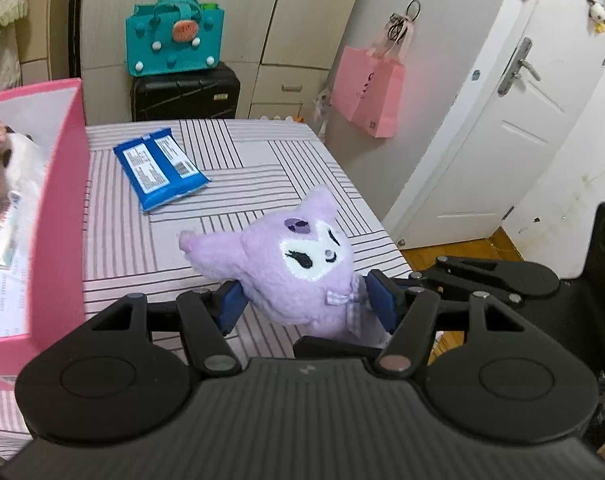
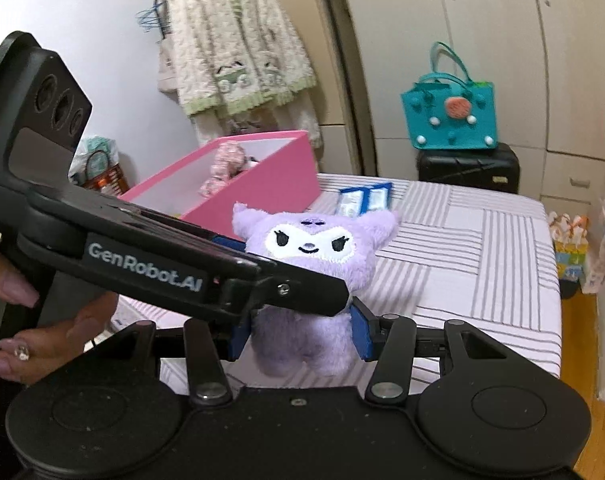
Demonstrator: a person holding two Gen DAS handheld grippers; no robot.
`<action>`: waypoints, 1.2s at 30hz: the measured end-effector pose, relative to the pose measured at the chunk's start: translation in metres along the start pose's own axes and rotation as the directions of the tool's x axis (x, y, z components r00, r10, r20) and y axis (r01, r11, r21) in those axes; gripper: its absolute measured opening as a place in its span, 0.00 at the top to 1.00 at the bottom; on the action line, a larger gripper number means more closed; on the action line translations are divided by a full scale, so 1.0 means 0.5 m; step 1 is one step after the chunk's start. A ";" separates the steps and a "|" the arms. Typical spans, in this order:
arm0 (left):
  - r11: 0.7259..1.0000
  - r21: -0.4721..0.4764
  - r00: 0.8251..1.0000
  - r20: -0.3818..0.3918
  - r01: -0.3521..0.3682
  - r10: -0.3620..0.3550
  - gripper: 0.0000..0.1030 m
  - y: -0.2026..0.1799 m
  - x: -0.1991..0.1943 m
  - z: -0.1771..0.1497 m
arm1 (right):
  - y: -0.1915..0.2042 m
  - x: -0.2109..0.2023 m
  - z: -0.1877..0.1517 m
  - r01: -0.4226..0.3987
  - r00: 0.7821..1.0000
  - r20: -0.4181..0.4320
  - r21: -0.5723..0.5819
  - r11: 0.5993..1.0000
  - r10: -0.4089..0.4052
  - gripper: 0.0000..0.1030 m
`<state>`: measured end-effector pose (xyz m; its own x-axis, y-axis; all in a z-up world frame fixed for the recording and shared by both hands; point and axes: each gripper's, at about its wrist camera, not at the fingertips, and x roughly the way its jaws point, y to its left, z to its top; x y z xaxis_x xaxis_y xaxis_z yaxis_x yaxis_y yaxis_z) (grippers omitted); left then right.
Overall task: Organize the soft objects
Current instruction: 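Lift the purple plush with the left gripper and carry it over the box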
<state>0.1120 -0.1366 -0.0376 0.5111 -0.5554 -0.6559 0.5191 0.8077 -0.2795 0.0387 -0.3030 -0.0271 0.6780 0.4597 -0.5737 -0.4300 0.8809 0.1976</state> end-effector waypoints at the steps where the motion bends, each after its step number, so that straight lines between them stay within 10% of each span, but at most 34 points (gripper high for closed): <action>1: 1.000 0.002 1.000 0.011 0.002 -0.002 0.38 0.005 -0.016 -0.003 | 0.011 -0.002 0.006 -0.006 1.000 0.000 -0.016 1.000 0.006 0.46; 12: 1.000 -0.016 0.994 0.109 0.014 -0.012 0.38 0.084 -0.173 -0.001 | 0.121 0.003 0.094 -0.099 0.995 0.003 -0.179 0.979 0.101 0.46; 23: 0.988 -0.116 0.975 0.186 -0.104 0.125 0.39 0.206 -0.250 0.019 | 0.210 0.117 0.196 -0.219 0.975 -0.031 -0.274 0.937 0.218 0.46; 36: 0.931 -0.327 0.974 0.097 -0.161 0.203 0.39 0.389 -0.201 0.029 | 0.239 0.314 0.259 -0.376 0.920 -0.226 -0.274 0.885 0.320 0.46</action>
<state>0.1715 0.0735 -0.0158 0.6700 -0.3963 -0.6277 0.1765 0.9064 -0.3839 0.1709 -0.1110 0.0094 0.3509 0.6794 -0.6444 -0.7988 0.5763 0.1727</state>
